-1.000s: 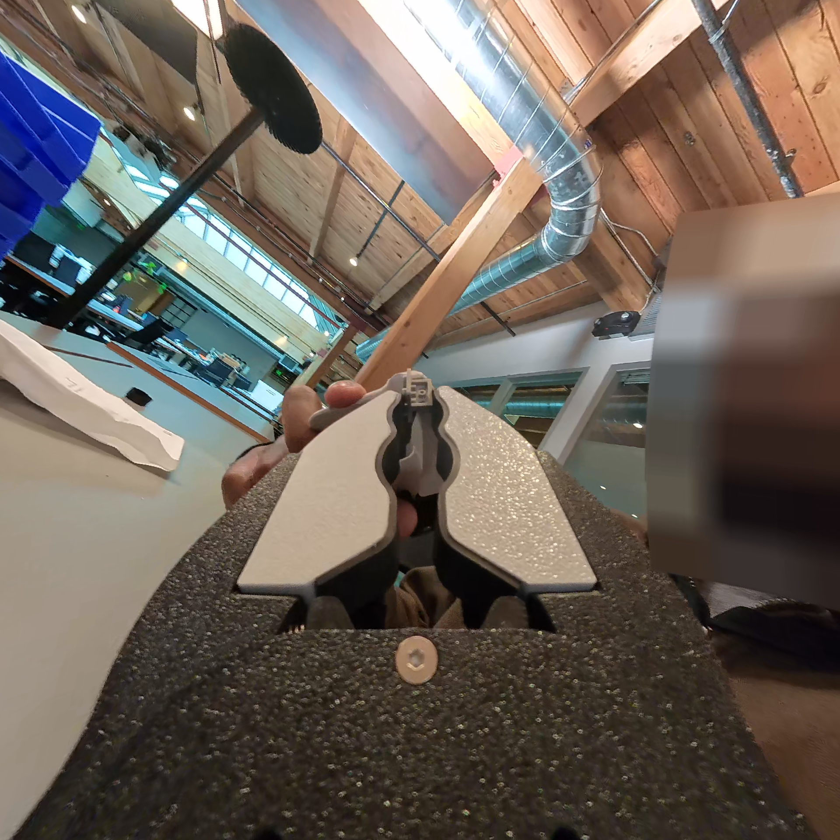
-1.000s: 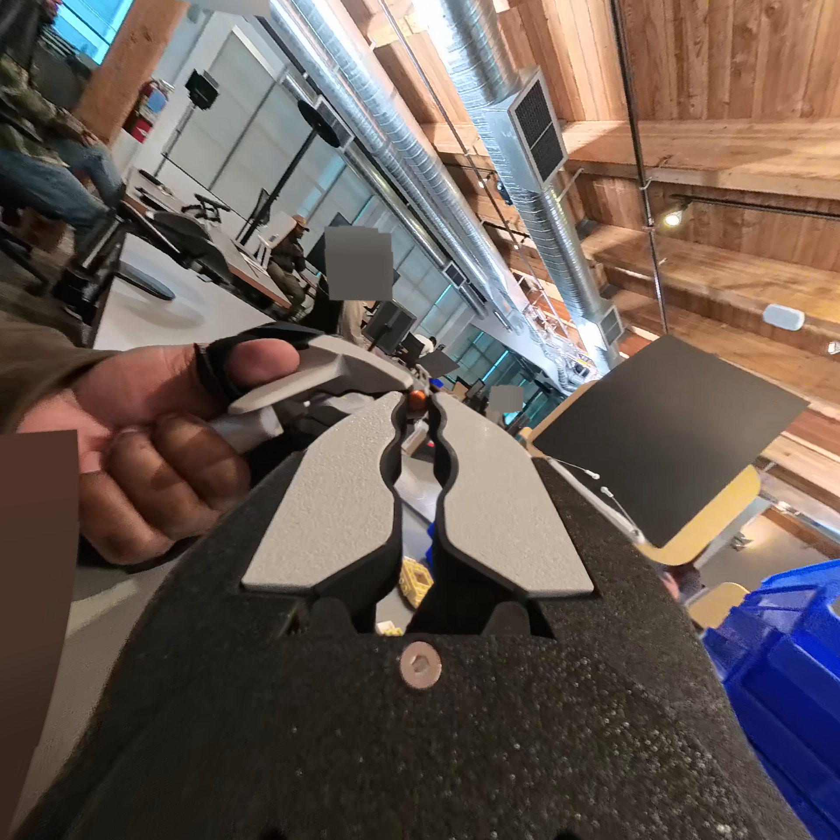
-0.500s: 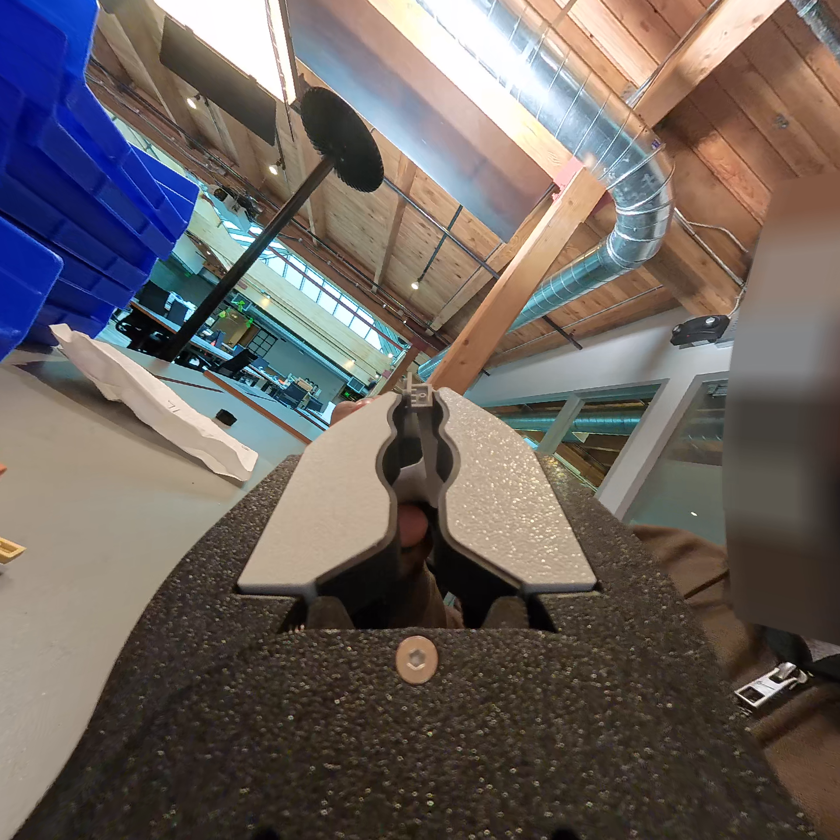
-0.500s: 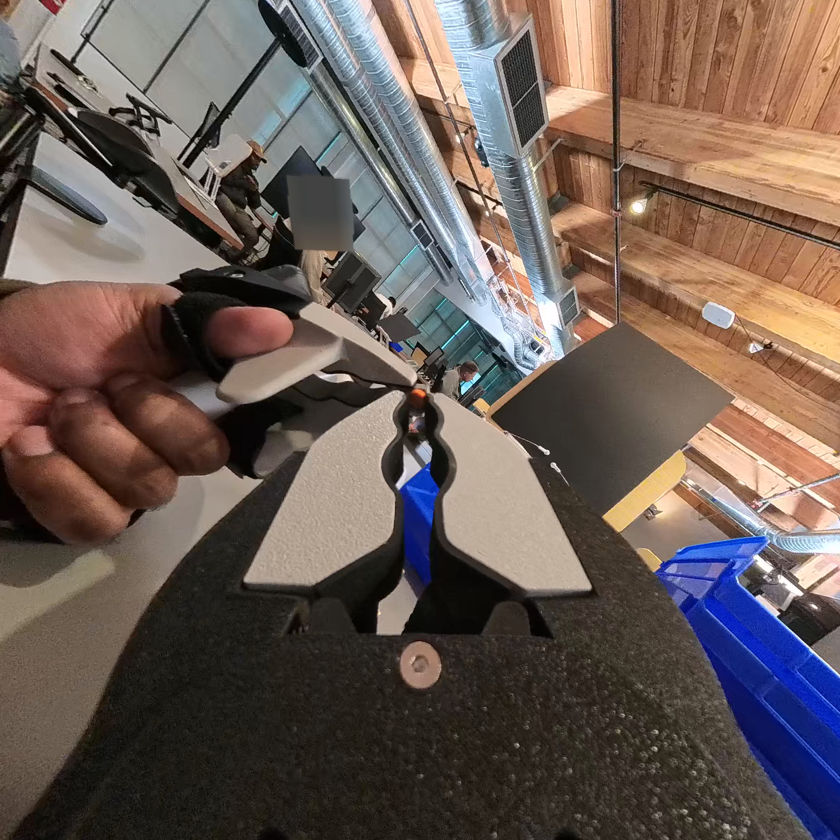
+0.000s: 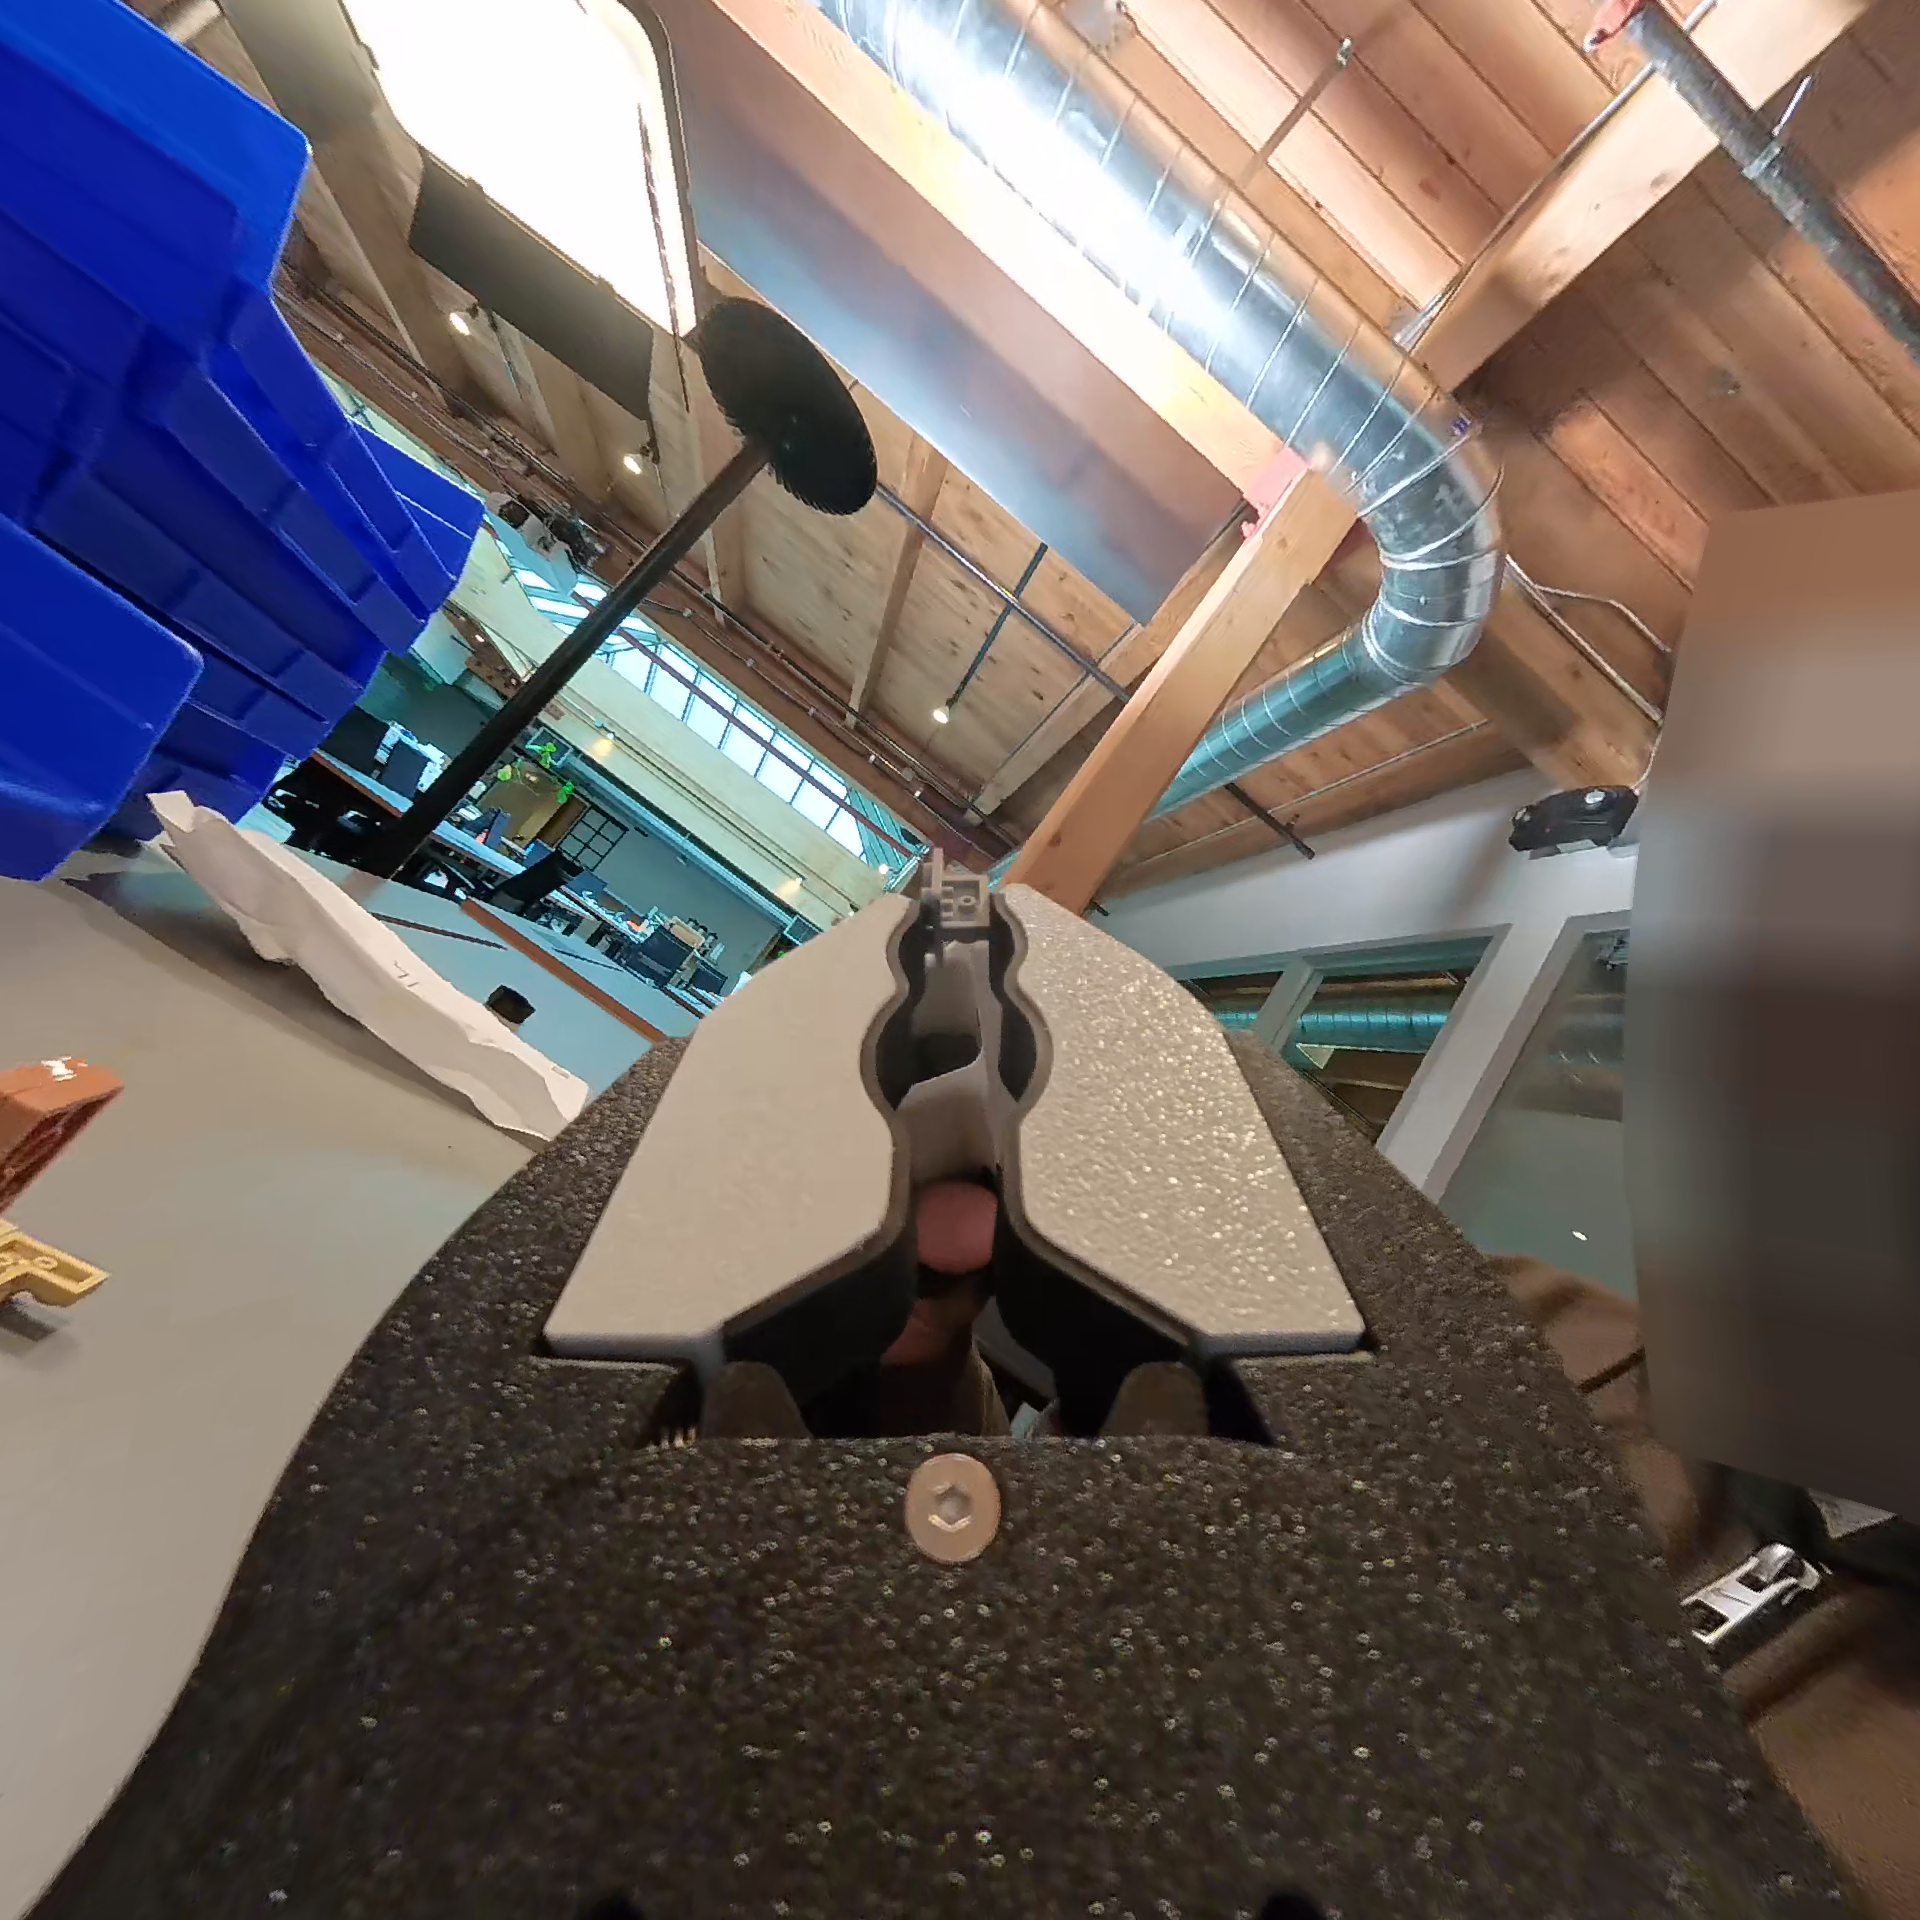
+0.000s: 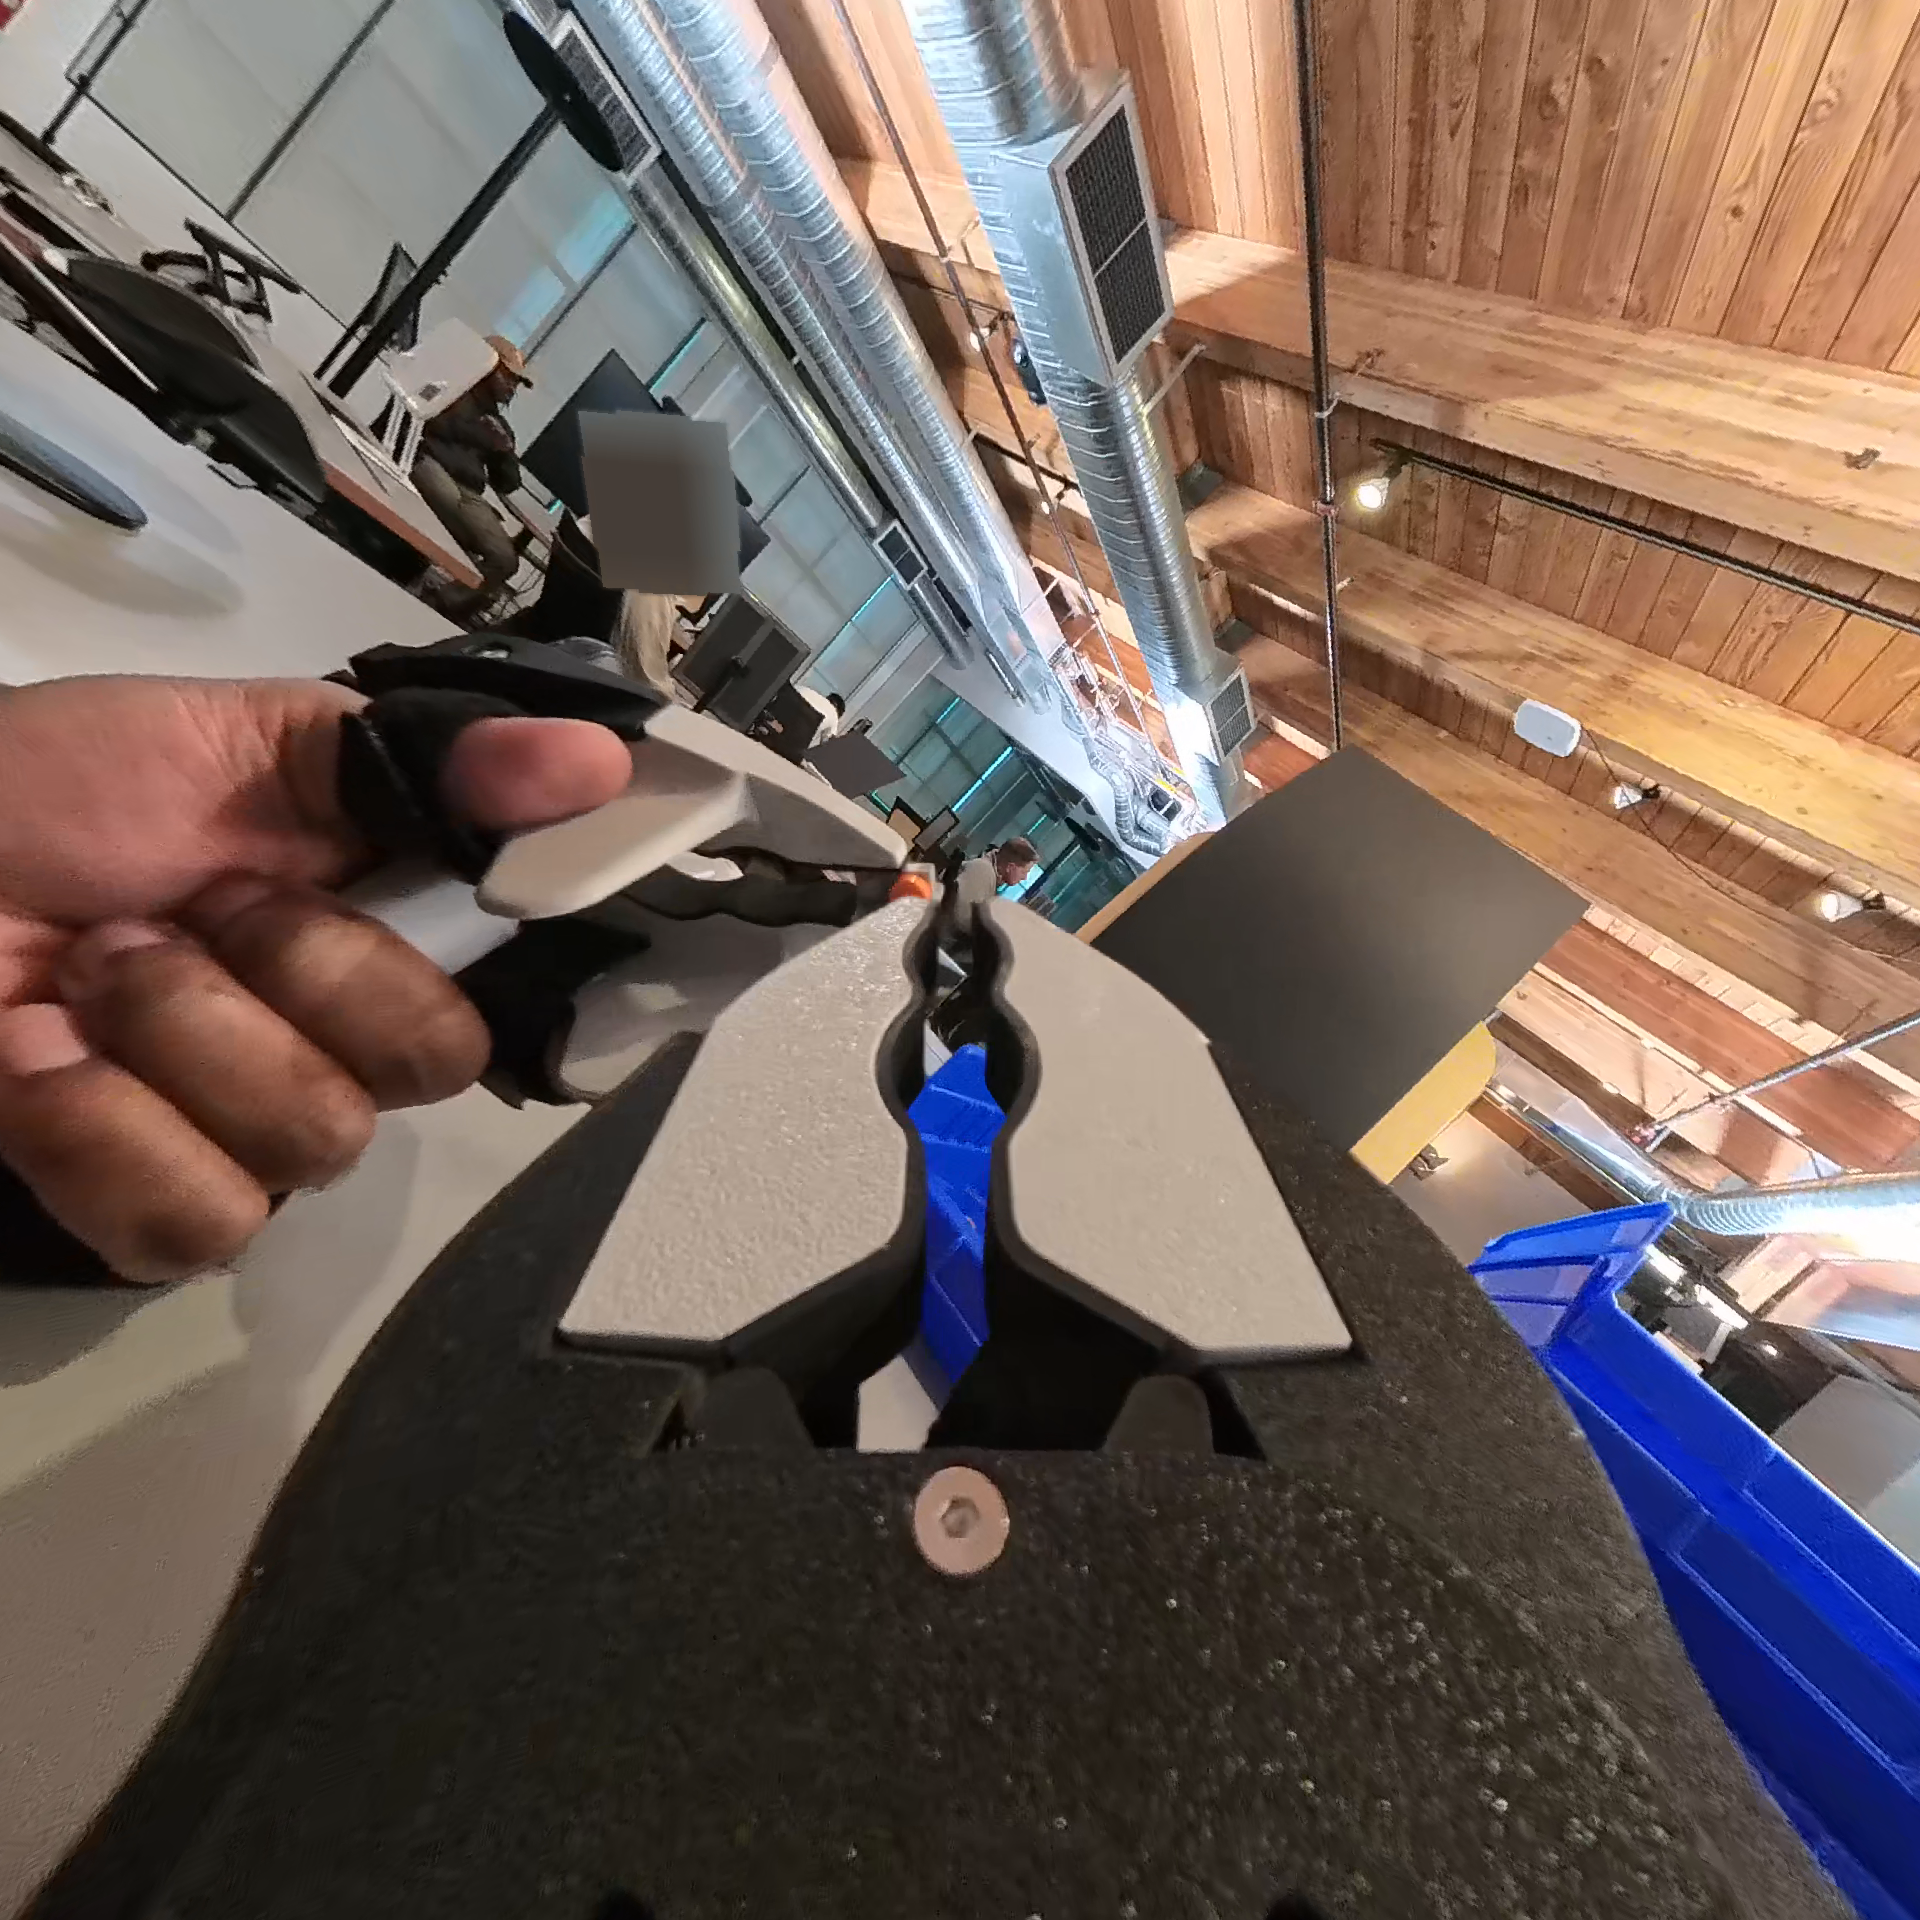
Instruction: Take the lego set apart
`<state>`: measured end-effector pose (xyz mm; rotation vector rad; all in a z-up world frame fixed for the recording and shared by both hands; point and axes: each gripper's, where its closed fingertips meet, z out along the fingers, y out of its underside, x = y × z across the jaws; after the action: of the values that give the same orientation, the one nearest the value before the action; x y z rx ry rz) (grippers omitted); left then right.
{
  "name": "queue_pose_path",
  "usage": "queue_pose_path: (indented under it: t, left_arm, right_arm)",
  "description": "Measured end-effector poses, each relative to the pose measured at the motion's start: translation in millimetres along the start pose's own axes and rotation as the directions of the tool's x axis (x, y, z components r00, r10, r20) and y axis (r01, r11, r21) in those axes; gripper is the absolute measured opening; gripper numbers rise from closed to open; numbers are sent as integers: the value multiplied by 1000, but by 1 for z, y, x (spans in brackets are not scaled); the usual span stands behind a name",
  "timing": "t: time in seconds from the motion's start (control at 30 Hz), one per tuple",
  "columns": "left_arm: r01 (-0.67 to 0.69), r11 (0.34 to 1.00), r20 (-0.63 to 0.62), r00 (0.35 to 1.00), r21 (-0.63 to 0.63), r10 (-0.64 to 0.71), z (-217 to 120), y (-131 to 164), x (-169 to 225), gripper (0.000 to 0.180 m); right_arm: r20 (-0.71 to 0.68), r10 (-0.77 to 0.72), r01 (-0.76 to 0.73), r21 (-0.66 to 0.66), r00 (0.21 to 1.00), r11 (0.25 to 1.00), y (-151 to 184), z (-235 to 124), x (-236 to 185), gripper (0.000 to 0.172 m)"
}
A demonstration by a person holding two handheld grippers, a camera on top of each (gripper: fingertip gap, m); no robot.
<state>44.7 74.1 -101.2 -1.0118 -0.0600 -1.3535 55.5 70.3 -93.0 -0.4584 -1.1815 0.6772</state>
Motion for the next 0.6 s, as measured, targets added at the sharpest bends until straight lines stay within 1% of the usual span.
queue_pose_path:
  t: [0.13,0.3,0.47,0.6]
  left_arm:
    - [-19,999,-9,1000,-29,19,3,5,3,11]
    - [-31,997,-18,999,-67,30,6,12,5,12]
    - [32,994,-46,998,-102,-37,6,15,6,11]
    - [70,985,-65,995,-158,-81,4,17,9,11]
  right_arm:
    - [23,-20,20,3,1000,1000,-1,1,-7,11]
    - [19,-37,37,0,999,999,-1,2,-8,13]
    - [47,-16,16,9,999,1000,-1,1,-10,11]
    - [105,66,-69,21,992,997,-2,-1,-12,9]
